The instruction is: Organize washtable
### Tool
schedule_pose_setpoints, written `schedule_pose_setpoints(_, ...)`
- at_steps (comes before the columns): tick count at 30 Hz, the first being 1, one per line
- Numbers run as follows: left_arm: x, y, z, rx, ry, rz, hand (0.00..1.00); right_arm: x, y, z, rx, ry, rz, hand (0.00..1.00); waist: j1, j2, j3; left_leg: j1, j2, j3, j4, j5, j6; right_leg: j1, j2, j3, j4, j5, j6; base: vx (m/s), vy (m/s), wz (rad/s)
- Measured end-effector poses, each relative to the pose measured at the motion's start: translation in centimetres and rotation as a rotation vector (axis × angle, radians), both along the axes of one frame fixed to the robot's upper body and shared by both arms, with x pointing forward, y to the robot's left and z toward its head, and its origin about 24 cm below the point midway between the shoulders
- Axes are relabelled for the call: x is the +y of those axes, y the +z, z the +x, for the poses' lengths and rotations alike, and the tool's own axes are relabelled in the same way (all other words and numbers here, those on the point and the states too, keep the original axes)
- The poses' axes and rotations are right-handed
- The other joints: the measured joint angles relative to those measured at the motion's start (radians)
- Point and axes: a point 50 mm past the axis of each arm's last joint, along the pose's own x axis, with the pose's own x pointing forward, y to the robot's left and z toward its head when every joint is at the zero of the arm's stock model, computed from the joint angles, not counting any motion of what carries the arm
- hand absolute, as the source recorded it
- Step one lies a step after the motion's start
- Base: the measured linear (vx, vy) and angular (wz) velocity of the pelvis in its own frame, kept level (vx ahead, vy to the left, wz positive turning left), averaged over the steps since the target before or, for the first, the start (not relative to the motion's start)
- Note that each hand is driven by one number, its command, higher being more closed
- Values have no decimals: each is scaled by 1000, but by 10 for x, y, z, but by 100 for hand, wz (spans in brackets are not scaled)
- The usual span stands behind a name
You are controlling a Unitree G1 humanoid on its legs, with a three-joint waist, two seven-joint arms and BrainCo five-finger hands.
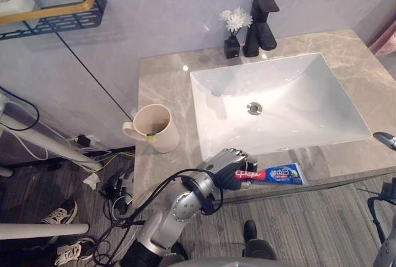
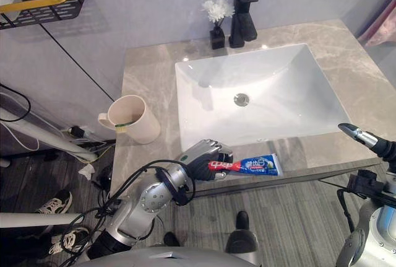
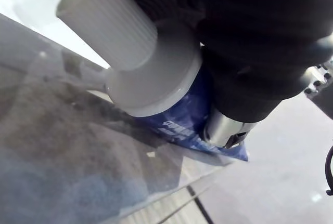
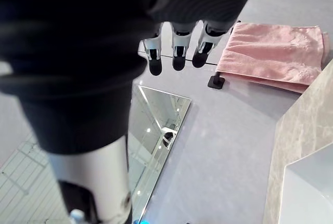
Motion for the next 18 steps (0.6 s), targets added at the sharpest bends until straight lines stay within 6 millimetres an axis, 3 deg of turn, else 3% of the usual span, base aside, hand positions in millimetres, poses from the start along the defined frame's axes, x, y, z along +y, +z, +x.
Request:
schedule_pose_setpoints(11, -2, -3, -6, 44, -10, -71, 100, 4, -2, 0, -32, 16, 17, 0, 7, 1, -1, 13, 0, -24, 0, 4, -3, 29, -1, -21, -4, 0, 0, -3, -2, 5)
schedule_pose_setpoints(18, 6, 5, -22, 20, -16, -95, 100, 9, -5, 1, -67, 61, 55, 0, 15, 8, -4, 17, -1, -49, 0, 10, -3, 47, -2, -46, -7, -1, 0, -9, -5, 9)
